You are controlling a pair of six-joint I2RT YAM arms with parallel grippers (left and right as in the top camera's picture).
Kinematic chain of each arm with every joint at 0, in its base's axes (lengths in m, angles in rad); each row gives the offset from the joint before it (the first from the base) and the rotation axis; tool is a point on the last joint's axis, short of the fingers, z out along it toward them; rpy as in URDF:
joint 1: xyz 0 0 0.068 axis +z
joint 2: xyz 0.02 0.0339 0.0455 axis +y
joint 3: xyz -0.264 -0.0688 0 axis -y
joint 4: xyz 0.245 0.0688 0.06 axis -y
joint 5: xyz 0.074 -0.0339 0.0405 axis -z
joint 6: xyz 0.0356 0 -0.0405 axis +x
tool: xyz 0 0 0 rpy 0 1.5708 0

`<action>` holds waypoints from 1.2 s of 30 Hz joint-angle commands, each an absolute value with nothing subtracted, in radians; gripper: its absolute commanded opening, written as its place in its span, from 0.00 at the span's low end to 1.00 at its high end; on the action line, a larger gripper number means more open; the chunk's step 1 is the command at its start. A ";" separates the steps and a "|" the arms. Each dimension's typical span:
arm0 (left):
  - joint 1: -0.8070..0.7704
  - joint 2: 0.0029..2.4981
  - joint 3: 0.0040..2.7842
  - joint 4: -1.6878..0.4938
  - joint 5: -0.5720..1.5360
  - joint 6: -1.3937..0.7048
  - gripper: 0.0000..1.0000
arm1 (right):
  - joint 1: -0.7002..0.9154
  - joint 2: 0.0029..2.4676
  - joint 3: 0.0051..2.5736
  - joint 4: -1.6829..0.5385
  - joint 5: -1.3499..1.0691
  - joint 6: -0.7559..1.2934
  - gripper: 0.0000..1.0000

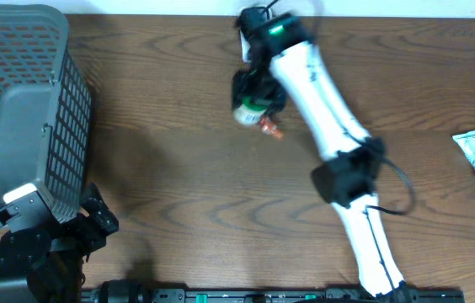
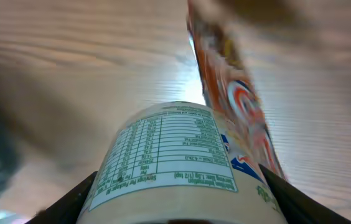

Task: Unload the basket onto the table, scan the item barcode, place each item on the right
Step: 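Grasp the green-lidded Knorr jar with the right gripper and lift it, then hold the Knorr jar up in front of the scanner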

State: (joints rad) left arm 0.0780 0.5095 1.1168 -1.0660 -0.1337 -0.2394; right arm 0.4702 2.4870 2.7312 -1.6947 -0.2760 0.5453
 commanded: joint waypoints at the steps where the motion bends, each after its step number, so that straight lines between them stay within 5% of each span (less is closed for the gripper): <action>1: 0.083 0.507 1.116 -1.062 -0.142 -0.239 0.98 | 0.409 2.341 2.769 -1.699 -0.366 0.461 0.38; 23: 0.083 0.507 1.116 -1.062 -0.142 -0.238 0.98 | 0.421 2.326 2.597 -1.699 -0.350 0.381 0.36; 36: 0.083 0.507 1.116 -1.062 -0.142 -0.239 0.98 | 0.442 2.326 2.201 -1.699 -0.800 0.309 0.34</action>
